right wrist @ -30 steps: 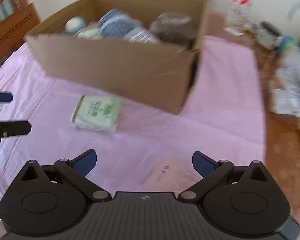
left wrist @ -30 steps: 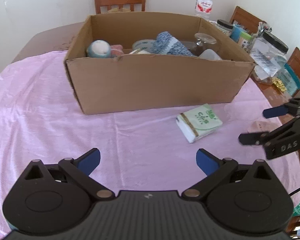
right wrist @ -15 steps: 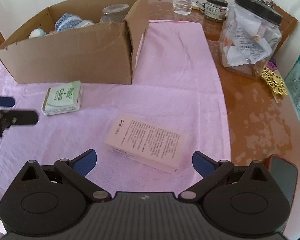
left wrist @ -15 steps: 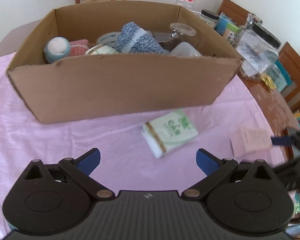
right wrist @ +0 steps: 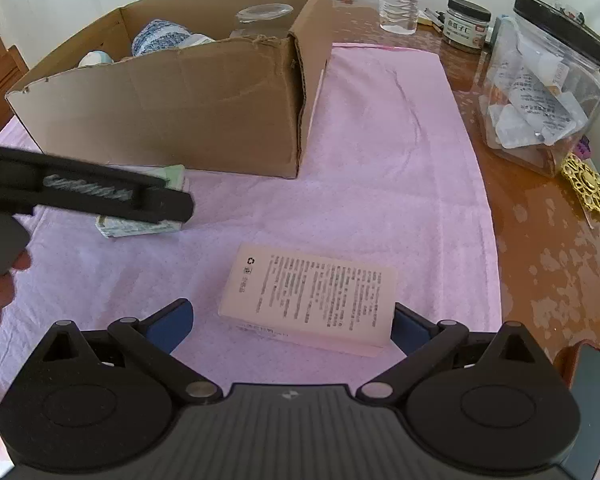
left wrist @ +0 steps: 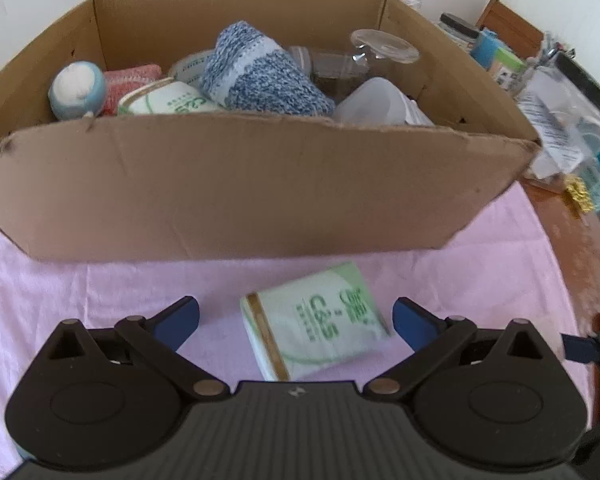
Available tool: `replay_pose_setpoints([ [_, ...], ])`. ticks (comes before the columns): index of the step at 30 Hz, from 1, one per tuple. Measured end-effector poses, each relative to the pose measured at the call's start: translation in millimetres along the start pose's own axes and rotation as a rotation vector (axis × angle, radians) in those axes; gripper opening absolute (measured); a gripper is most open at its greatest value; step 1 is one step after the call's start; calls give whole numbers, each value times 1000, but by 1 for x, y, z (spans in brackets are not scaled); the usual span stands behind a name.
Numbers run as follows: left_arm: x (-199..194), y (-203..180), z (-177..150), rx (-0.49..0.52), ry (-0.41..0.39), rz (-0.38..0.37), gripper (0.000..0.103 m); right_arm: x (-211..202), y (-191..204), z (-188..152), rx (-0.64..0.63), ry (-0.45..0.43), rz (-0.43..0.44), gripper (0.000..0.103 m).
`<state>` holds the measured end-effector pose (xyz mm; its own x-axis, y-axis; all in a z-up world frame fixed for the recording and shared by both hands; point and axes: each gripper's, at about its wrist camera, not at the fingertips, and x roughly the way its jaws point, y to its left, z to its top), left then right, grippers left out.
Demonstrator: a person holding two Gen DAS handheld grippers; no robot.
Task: Organize objects
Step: 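Grasp the pink paper box with the right tool while the left tool grasps the second tissue pack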
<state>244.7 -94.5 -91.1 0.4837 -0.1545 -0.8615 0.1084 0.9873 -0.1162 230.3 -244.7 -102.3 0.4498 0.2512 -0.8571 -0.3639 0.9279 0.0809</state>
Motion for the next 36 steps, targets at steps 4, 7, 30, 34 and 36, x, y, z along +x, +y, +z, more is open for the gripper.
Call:
replay_pose_setpoints([
  [4, 4, -1, -2, 22, -11, 46, 102, -1, 0, -2, -25, -2, 3, 103],
  [7, 3, 2, -6, 34, -14, 74, 102, 0, 2, -3, -51, -2, -7, 103],
  [30, -9, 27, -23, 259, -31, -15, 90, 5, 21, 5, -36, -10, -63, 103],
  [34, -10, 24, -24, 299, -41, -32, 87, 4, 17, 6, -9, -9, -68, 103],
  [36, -11, 22, -25, 305, -37, -39, 87, 4, 15, 6, 0, -6, -77, 103],
])
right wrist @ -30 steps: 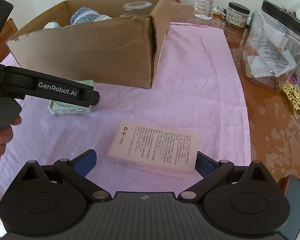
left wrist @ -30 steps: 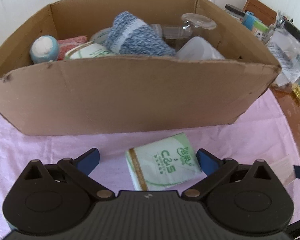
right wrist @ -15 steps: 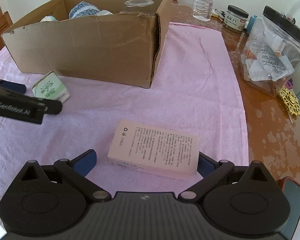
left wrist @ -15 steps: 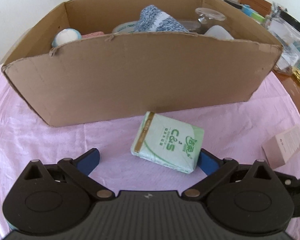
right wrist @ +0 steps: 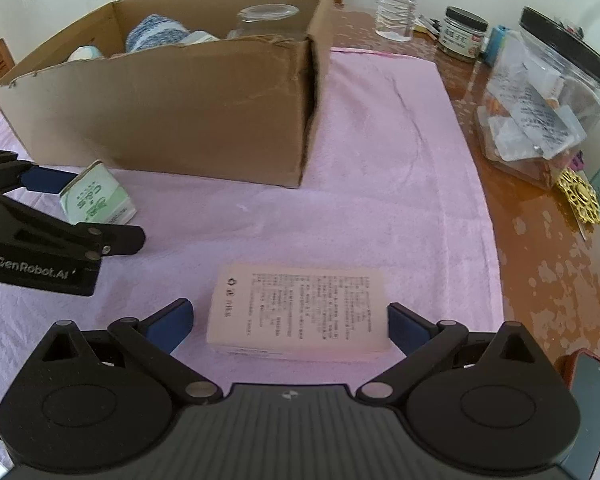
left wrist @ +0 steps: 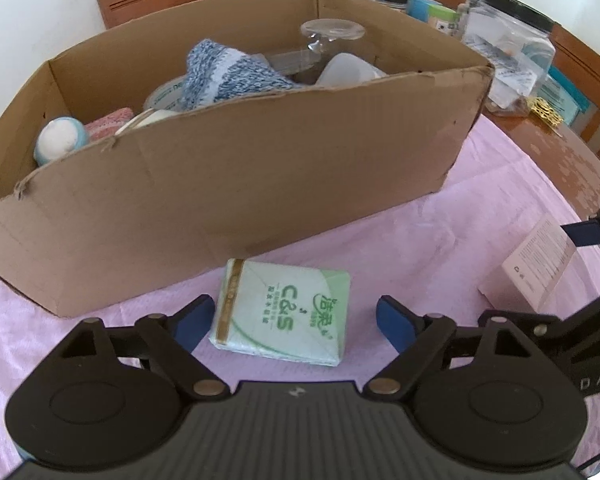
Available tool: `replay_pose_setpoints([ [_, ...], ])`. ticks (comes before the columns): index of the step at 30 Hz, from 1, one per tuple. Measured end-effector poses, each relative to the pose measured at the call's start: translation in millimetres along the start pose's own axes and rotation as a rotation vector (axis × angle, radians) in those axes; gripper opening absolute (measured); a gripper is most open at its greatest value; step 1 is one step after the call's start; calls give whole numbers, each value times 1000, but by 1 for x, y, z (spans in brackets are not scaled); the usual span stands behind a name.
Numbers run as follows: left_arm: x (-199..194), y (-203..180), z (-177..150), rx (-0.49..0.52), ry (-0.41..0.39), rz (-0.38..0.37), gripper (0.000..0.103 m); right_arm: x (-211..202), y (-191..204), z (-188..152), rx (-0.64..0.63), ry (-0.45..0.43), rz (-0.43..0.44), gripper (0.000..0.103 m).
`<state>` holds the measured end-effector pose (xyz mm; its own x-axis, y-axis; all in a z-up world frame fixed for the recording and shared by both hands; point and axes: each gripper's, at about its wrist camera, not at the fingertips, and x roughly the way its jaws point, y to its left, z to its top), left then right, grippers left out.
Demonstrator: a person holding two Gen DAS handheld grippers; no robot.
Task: Organize objects
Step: 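Grasp the pink paper box with the right tool while the left tool grasps the second tissue pack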
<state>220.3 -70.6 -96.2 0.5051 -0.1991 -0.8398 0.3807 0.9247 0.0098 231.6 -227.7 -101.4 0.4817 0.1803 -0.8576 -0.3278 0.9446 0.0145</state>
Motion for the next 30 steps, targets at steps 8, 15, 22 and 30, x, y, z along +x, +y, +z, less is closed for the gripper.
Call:
replay_pose_setpoints([
  [8, 2, 2, 12, 16, 18, -23, 72, -3, 0, 2, -15, -2, -21, 89],
  [15, -6, 1, 16, 35, 50, -40, 64, -6, 2, 6, -61, 14, -34, 85],
  [22, -26, 2, 21, 47, 57, -76, 64, -24, -7, 18, -66, 5, 6, 85],
  [30, -77, 11, 40, 75, 16, -147, 64, -59, -14, 45, -67, -25, 94, 85],
])
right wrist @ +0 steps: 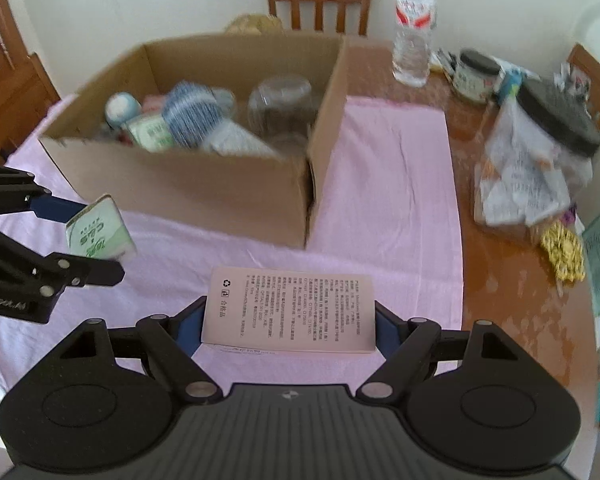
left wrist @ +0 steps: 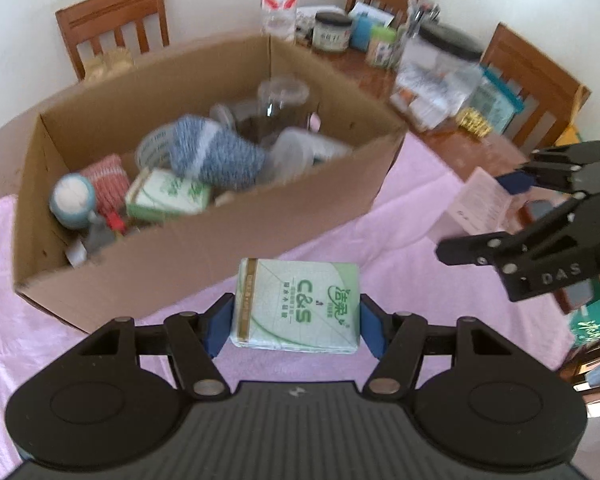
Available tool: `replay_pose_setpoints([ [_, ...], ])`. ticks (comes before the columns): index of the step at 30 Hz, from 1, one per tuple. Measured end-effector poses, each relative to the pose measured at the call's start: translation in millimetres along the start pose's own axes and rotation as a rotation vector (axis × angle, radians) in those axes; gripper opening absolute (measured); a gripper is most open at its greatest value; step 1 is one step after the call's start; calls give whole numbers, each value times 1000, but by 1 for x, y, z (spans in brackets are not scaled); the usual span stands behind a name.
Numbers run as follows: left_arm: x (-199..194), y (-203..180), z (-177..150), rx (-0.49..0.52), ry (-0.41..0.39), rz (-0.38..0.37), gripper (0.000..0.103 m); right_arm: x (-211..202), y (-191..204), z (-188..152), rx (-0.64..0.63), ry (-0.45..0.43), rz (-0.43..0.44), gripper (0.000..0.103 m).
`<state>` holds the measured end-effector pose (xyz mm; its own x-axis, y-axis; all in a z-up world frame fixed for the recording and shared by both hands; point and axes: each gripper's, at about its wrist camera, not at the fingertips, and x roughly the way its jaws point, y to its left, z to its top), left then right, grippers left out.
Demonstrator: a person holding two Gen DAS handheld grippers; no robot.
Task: Organize objects
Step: 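Grasp the pink paper box with the right tool while the left tool grasps the second tissue pack, then carry the pink box and tissue pack into the cardboard box and open both tools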
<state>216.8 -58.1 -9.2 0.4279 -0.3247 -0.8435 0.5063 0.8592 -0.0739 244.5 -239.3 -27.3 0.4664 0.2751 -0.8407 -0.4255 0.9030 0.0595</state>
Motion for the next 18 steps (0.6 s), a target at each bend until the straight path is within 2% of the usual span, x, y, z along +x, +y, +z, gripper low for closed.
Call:
replay_pose_setpoints([
  [9, -36, 26, 33, -4, -88, -9, 64, -29, 22, 46, -48, -79, 39, 85],
  [18, -41, 63, 66, 21, -106, 14, 64, -29, 48, 90, -52, -137, 27, 85],
])
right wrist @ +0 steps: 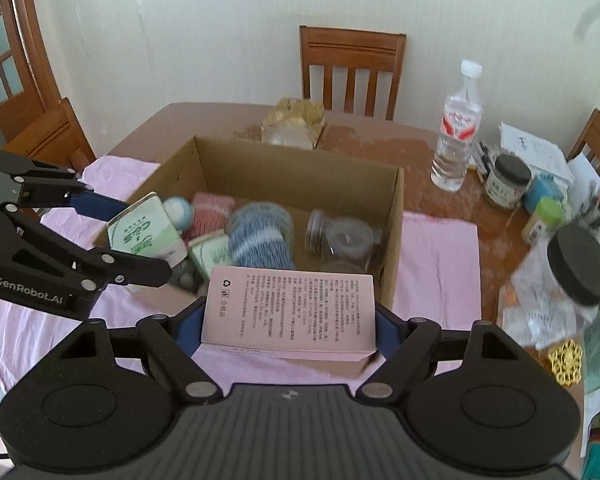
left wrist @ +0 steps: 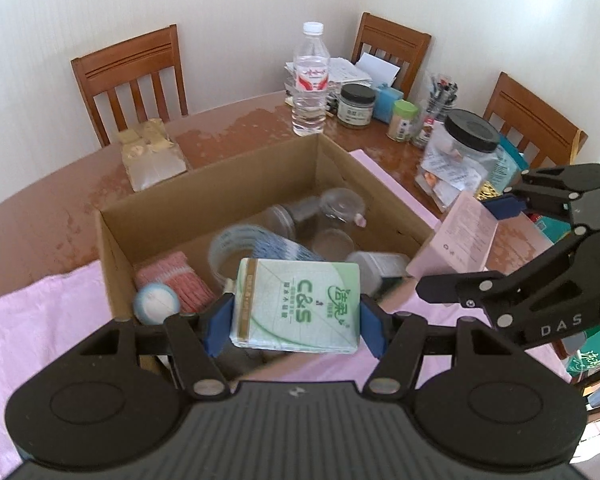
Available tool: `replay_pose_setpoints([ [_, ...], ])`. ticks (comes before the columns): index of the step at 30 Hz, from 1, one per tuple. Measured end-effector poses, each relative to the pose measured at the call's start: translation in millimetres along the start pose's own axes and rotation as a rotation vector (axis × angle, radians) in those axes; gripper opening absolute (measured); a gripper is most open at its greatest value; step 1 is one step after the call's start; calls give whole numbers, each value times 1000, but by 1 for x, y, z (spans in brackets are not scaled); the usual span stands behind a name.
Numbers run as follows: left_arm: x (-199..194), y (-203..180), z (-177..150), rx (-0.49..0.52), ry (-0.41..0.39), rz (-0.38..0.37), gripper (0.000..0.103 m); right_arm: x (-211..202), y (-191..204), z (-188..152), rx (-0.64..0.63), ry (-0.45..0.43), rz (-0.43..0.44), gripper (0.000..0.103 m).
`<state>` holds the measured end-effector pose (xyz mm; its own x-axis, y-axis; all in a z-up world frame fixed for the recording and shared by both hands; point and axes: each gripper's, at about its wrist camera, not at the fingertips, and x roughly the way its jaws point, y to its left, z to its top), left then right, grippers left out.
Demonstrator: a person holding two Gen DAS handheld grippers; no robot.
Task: Organize objects
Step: 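Carry the pink box and tissue pack into the cardboard box and open both tools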
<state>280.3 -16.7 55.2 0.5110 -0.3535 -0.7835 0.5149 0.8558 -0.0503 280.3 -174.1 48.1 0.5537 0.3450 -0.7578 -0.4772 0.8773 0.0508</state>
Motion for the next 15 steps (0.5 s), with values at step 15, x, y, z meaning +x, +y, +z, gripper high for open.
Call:
replay_pose_setpoints([
  [15, 40, 39, 39, -119, 25, 158, 64, 45, -16, 69, -68, -26, 106, 85],
])
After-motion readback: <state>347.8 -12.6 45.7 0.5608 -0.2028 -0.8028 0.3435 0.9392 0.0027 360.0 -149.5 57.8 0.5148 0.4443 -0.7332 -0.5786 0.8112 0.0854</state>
